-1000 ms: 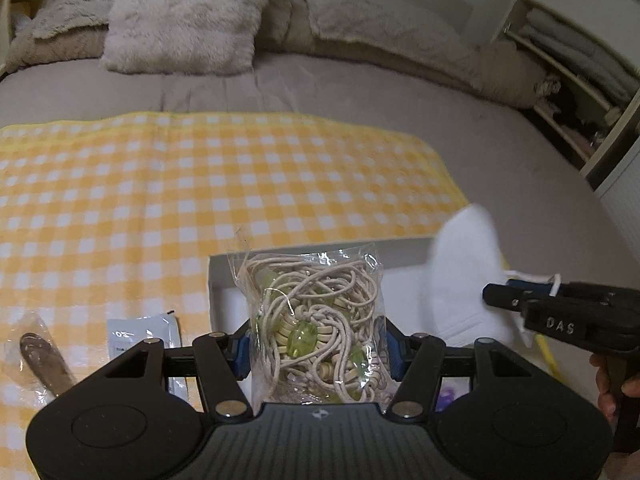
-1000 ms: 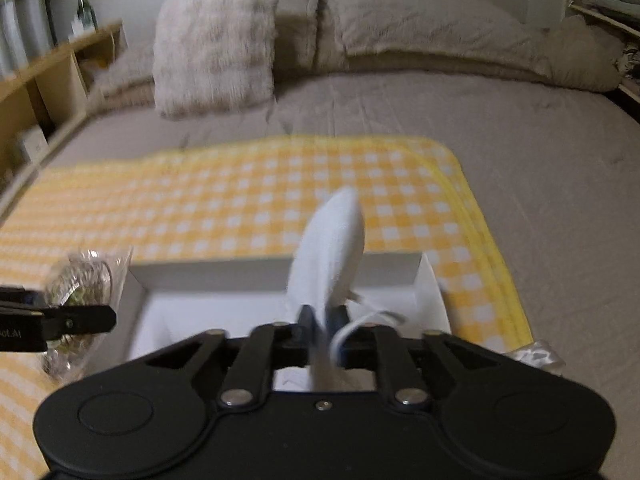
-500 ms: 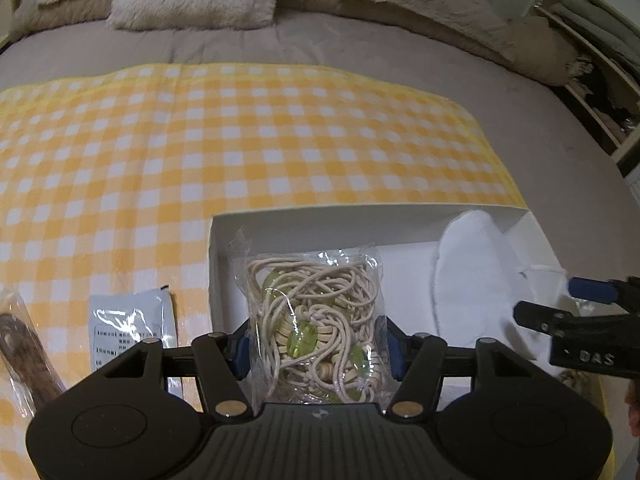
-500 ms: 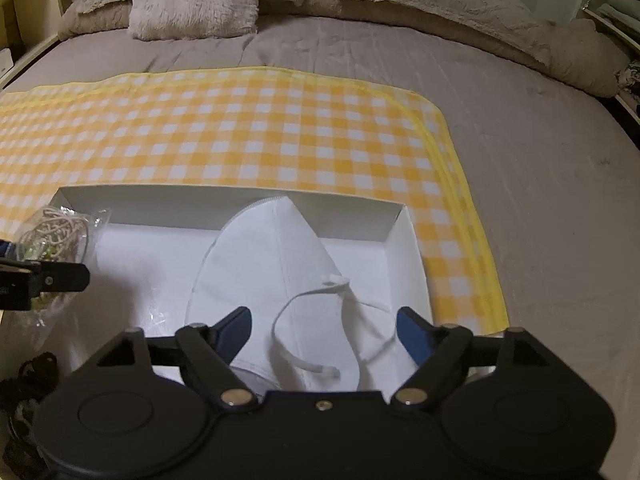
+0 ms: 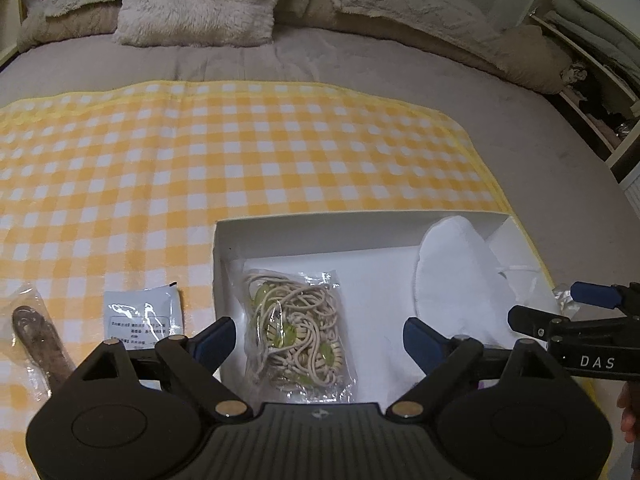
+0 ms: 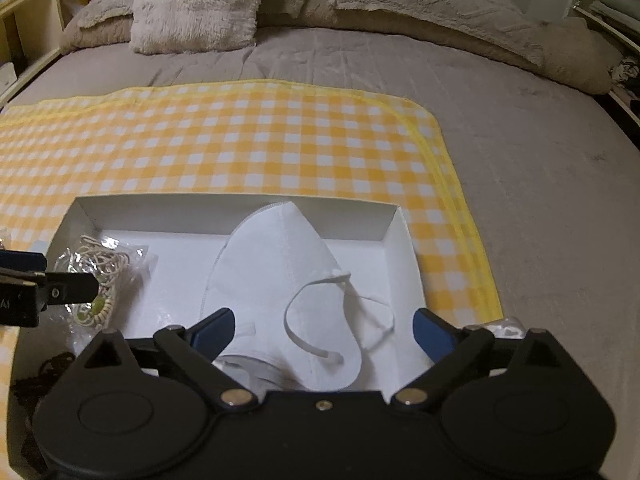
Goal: Organize soft objects
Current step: 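Lower the mask and cord bag into the tray and open both tools, then lift both open tools away from the tray toward the sheet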
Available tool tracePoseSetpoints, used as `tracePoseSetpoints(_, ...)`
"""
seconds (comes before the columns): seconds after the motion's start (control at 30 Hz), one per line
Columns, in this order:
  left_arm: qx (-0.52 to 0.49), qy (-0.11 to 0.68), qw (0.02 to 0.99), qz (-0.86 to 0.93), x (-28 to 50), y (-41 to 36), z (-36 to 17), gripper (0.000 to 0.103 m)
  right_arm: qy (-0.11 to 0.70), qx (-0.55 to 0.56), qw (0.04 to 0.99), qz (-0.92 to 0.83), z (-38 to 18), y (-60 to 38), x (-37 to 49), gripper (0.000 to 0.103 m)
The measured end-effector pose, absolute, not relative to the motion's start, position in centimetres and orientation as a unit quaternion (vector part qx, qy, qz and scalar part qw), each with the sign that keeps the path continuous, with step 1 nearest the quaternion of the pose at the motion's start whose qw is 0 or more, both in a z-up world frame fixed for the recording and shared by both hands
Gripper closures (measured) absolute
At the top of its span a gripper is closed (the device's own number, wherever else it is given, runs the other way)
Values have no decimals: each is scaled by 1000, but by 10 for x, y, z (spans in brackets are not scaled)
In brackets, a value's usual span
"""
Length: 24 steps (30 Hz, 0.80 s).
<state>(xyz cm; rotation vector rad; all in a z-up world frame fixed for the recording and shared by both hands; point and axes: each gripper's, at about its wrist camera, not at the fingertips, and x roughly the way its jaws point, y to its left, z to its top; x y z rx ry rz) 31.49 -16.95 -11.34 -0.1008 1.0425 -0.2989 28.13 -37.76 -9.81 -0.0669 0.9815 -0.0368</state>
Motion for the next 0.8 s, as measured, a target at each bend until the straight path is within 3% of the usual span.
tracePoseSetpoints(0.8, -37, 425, 892, -149, 246, -151, -44, 4, 380, 52, 923, -23, -29, -386, 203, 2)
